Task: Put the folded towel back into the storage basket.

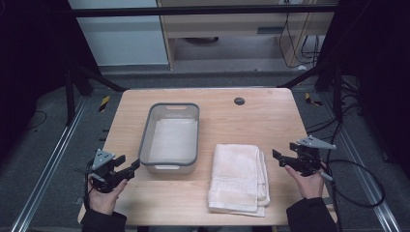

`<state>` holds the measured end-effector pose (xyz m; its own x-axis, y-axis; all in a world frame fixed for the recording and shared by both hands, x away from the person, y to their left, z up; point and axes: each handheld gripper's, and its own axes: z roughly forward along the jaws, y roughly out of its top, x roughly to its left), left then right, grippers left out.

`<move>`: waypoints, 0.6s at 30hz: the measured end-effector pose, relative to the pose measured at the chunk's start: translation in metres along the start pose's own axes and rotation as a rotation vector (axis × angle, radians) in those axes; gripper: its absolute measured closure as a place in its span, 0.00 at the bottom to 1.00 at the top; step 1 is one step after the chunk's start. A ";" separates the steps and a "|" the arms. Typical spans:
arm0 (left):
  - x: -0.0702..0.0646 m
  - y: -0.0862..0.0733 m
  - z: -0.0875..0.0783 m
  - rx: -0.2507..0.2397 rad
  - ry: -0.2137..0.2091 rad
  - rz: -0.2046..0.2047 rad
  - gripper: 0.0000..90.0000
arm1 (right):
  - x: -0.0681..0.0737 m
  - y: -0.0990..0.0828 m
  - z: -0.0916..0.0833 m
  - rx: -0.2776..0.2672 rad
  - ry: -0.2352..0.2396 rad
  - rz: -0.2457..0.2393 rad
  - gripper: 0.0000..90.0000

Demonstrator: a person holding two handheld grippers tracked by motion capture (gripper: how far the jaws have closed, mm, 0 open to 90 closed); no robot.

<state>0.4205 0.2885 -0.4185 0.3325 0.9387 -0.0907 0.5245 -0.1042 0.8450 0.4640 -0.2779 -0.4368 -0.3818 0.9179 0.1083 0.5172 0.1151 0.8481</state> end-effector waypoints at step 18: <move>-0.028 0.021 0.002 -0.031 -0.069 0.039 0.44 | 0.010 0.026 -0.001 -0.018 0.046 -0.014 0.28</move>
<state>0.4236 0.2593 -0.3993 0.4059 0.9092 -0.0928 0.4864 -0.1289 0.8642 0.4731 -0.2664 -0.4131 -0.4237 0.8979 0.1195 0.4980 0.1208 0.8587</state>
